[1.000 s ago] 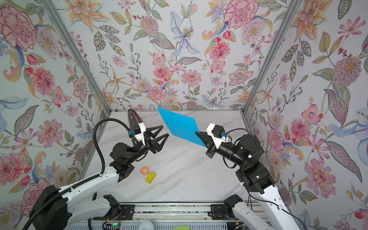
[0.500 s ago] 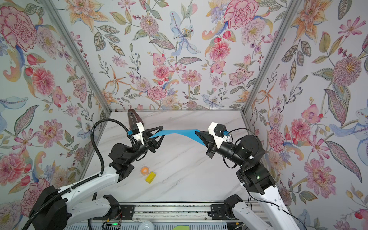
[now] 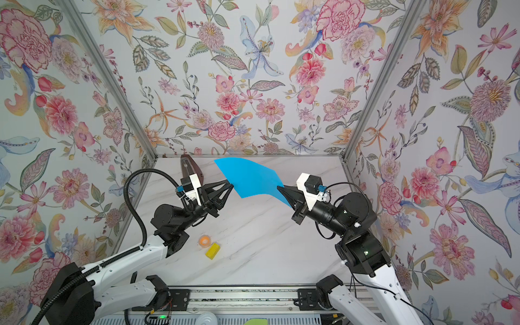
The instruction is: Fold a paper plane with a square sheet of paper (fold left side to right side)
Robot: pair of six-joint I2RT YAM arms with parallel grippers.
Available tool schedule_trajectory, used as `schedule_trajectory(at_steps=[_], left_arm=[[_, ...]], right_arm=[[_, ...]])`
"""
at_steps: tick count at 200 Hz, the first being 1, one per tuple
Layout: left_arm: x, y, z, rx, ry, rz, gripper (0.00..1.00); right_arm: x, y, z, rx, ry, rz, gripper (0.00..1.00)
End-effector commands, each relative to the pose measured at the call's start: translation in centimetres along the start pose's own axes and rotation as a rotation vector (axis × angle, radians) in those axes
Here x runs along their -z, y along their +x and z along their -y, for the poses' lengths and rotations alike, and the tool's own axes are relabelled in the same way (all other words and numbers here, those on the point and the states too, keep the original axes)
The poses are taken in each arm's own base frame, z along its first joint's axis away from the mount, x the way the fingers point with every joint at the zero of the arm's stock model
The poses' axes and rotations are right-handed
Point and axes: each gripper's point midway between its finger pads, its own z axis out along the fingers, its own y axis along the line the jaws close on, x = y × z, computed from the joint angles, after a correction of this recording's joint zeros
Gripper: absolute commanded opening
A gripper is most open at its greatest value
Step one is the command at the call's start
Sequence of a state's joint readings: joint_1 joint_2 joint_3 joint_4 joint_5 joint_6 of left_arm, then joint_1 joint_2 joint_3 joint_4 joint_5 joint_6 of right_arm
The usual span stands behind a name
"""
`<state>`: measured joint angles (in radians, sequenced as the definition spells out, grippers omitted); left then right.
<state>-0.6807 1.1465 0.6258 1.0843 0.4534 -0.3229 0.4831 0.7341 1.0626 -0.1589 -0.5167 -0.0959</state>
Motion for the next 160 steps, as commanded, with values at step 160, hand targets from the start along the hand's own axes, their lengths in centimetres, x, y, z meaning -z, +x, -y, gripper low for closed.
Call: schedule_trajectory(at_steps=[160], left_arm=[[0.4,0.5,1.1,0.013,0.063,0.002,0.13]], right_arm=[[0.3,-0.4,-0.8,-0.041,-0.032,0.037,0.0]])
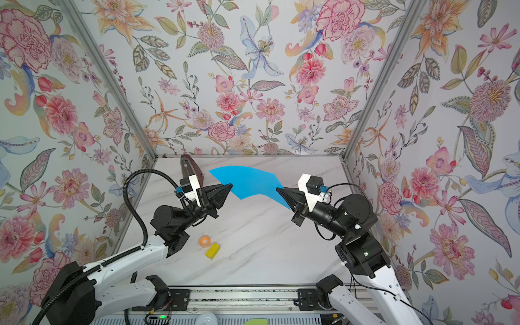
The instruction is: Fold a paper plane with a square sheet of paper (fold left side to right side)
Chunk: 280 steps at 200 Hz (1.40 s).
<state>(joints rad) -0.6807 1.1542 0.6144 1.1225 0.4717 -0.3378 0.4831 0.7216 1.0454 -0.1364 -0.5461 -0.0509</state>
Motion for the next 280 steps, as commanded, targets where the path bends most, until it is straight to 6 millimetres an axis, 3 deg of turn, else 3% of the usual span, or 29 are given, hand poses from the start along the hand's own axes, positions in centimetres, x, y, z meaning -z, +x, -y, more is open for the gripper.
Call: schedule_trajectory(at_steps=[1,55,83,105,114,134,151,177,223,256,280], left_arm=[[0.2,0.5,0.8,0.006,0.04,-0.009,0.13],[0.4,0.8,0.9,0.006,0.041,-0.025,0.01],[0.1,1.5,0.3,0.042,0.011,-0.073,0.0],[-0.2,3.3,-0.3,0.099,-0.018,-0.179,0.0],[-0.2,4.2,-0.5,0.125,-0.033,-0.226,0.0],[0.2,7.0,-1.1,0.188,-0.066,-0.358,0.0],[1.1,9.5,-1.4,0.248,-0.096,-0.46,0.0],[3.3,13.4,-1.8,0.347,-0.156,-0.571,0.0],[7.0,21.0,-2.7,0.523,-0.262,-0.872,0.0],[9.3,25.4,-2.8,0.638,-0.281,-1.052,0.0],[11.6,28.0,-4.2,0.621,-0.359,-1.207,0.0]], right_arm=[[0.1,-0.3,-0.2,-0.003,-0.004,0.02,0.0],[0.1,-0.1,0.0,-0.007,0.006,0.015,0.0],[0.1,0.6,1.5,-0.024,0.095,-0.012,0.0],[0.2,1.7,3.2,-0.039,0.192,-0.049,0.15],[0.2,2.5,4.1,-0.05,0.237,-0.074,0.26],[0.1,4.0,5.5,-0.079,0.312,-0.125,0.41],[0.0,6.0,7.2,-0.134,0.401,-0.202,0.55],[-0.3,9.6,8.7,-0.227,0.477,-0.332,0.69],[-1.2,16.7,9.3,-0.501,0.548,-0.504,0.73],[-1.8,22.8,7.6,-0.707,0.513,-0.653,0.7],[-1.8,26.2,6.4,-0.8,0.493,-0.731,0.69]])
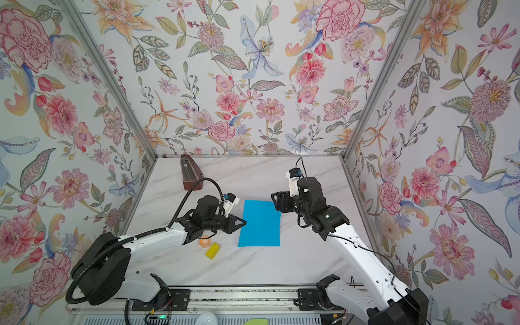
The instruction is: Fold a paper plane with a square sheet of paper (fold left side to right side)
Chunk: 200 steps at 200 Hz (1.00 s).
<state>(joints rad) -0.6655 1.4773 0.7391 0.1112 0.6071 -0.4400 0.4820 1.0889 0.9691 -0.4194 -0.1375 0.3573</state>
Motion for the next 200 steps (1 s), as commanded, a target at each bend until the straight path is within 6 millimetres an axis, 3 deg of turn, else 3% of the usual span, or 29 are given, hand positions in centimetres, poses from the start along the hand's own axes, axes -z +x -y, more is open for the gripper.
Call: schedule_trajectory(at_steps=[1,28,51,80,128,172,200], left_arm=[[-0.4,1.5,-2.0,0.024,-0.075,-0.139,0.0],[-1.1,2.7,-5.4,0.053,-0.185,-0.211,0.0],[-0.9,2.8,-6.9,0.064,-0.215,-0.234,0.0],[-0.1,2.4,-9.0,0.102,-0.259,-0.231,0.0],[0.7,1.9,-10.9,0.125,-0.294,-0.23,0.0],[1.0,1.9,-11.7,0.139,-0.301,-0.224,0.0],[1.0,2.1,-11.9,0.149,-0.3,-0.228,0.0]], right_arm=[[-1.7,3.9,0.7,-0.132,-0.01,-0.141,0.69],[-4.1,6.7,0.8,-0.297,-0.076,-0.206,0.65],[-5.9,8.4,1.4,-0.408,-0.11,-0.274,0.59],[-7.9,10.1,0.7,-0.494,-0.218,-0.344,0.48],[-10.9,11.7,0.3,-0.532,-0.27,-0.426,0.4],[-13.4,13.1,0.1,-0.537,-0.276,-0.484,0.25],[-14.2,13.9,0.2,-0.538,-0.272,-0.51,0.22]])
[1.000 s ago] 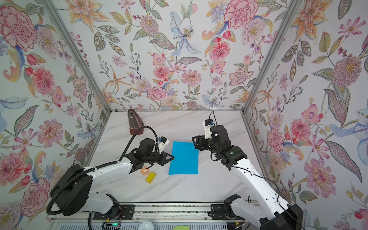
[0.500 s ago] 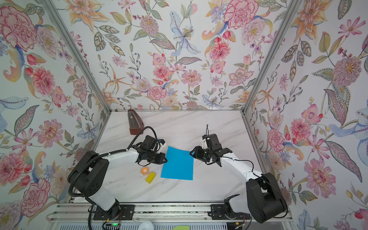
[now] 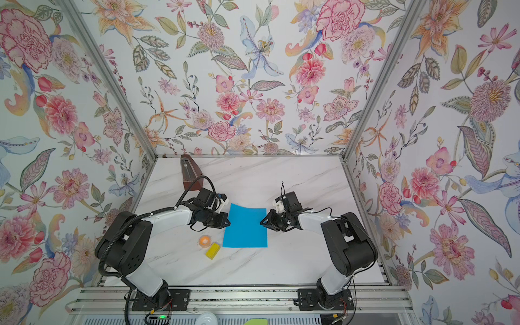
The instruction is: Fold a paper plane with a square sheet of paper (fold left side to right side)
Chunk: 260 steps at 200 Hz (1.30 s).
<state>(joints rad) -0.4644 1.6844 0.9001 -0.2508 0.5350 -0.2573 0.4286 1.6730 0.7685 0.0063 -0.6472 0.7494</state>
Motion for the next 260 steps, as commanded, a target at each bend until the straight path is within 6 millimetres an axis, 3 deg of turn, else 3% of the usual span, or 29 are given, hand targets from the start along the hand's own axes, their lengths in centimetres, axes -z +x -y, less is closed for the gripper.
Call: schedule_trajectory(at_steps=[1,95,136,160,188,260], left_arm=[[-0.2,0.1,-0.8,0.003,-0.02,-0.021,0.0],[-0.2,0.2,-1.0,0.002,-0.018,-0.023,0.0],[0.4,-0.1,-0.6,-0.004,-0.01,-0.01,0.0],[0.9,-0.2,1.0,-0.01,0.062,-0.004,0.21],[1.5,-0.1,2.7,-0.025,0.108,-0.001,0.34],[1.9,-0.8,6.2,-0.054,0.151,0.023,0.46]], right_arm=[[-0.5,-0.7,-1.1,0.028,-0.035,0.0,0.22],[-1.9,-0.5,0.4,0.032,-0.021,-0.034,0.16],[-2.5,-0.2,2.3,0.016,0.046,-0.053,0.13],[-2.6,0.1,2.4,0.013,0.044,-0.06,0.13],[-2.6,0.1,2.4,0.015,0.042,-0.059,0.12],[-2.5,0.1,2.3,0.016,0.039,-0.058,0.12]])
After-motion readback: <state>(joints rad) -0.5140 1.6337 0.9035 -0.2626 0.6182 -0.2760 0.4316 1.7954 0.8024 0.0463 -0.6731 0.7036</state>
